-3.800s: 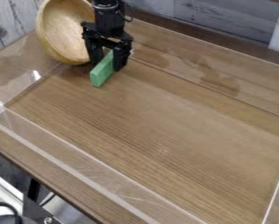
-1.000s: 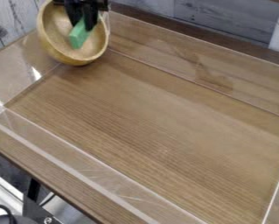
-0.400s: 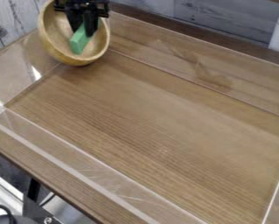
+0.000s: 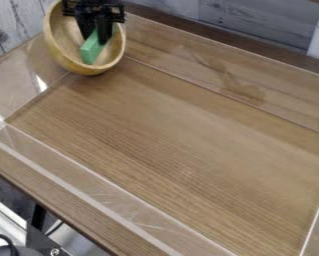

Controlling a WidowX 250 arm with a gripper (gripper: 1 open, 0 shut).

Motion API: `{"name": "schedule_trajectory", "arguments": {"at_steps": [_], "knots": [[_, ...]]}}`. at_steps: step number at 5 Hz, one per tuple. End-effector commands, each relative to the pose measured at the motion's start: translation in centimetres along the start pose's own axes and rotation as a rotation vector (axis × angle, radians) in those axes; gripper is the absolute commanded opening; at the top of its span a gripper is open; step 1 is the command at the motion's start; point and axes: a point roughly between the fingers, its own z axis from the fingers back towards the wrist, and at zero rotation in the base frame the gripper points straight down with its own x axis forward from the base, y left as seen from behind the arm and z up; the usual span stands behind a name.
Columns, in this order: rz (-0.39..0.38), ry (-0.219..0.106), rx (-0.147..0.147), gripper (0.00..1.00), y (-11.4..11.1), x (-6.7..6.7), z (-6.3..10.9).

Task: Put the green block in the brown bowl

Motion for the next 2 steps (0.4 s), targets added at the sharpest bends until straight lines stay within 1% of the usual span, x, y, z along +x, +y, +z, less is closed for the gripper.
{"name": "schedule_trajectory", "arguments": {"at_steps": [1, 2], "knots": [[-0.002, -0.046, 0.010, 0.00, -0.05, 0.52, 1.77], [0.000, -0.042, 0.008, 0.00, -0.07, 0.53, 1.63]]}}
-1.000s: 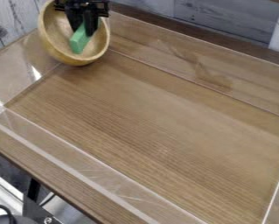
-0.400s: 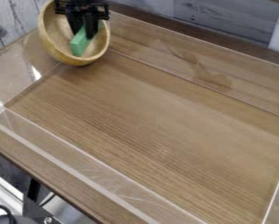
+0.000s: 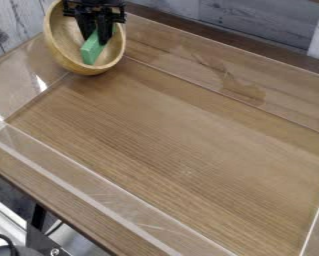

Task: Put the green block in the brown bowl

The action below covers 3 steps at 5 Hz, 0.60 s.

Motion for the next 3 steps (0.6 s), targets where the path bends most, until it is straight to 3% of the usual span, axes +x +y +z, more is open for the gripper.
{"name": "schedule_trajectory", "arguments": {"at_steps": [1, 3], "knots": [[-0.004, -0.047, 0.011, 0.00, -0.08, 0.63, 1.69], [-0.003, -0.053, -0.006, 0.00, -0.34, 0.49, 2.57]]}}
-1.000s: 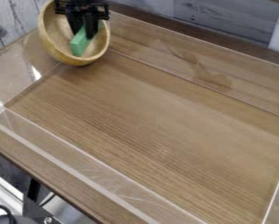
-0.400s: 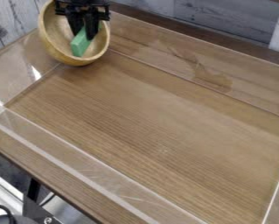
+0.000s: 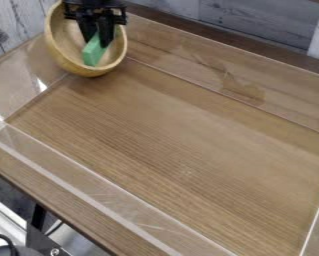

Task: Put the green block in the brown bowl

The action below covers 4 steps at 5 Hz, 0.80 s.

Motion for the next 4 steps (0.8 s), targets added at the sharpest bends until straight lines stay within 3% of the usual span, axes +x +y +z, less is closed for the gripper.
{"name": "schedule_trajectory", "arguments": {"at_steps": [1, 4], "knots": [[0.002, -0.063, 0.026, 0.00, 0.3, 1.3, 1.6], [0.016, -0.030, 0.042, 0.00, 0.6, 2.4, -1.4]]}}
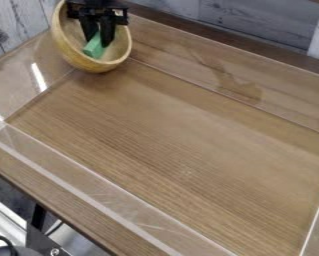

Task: Put the green block in the brown bowl

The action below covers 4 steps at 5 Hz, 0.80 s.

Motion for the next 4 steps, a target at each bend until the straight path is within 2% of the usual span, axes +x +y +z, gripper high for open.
{"name": "schedule_trajectory", "arguments": {"at_steps": [1, 4], "knots": [[0.018, -0.020, 0.016, 0.00, 0.2, 0.8, -0.9], [0.031, 0.016, 0.032, 0.00, 0.0, 1.3, -3.7]]}}
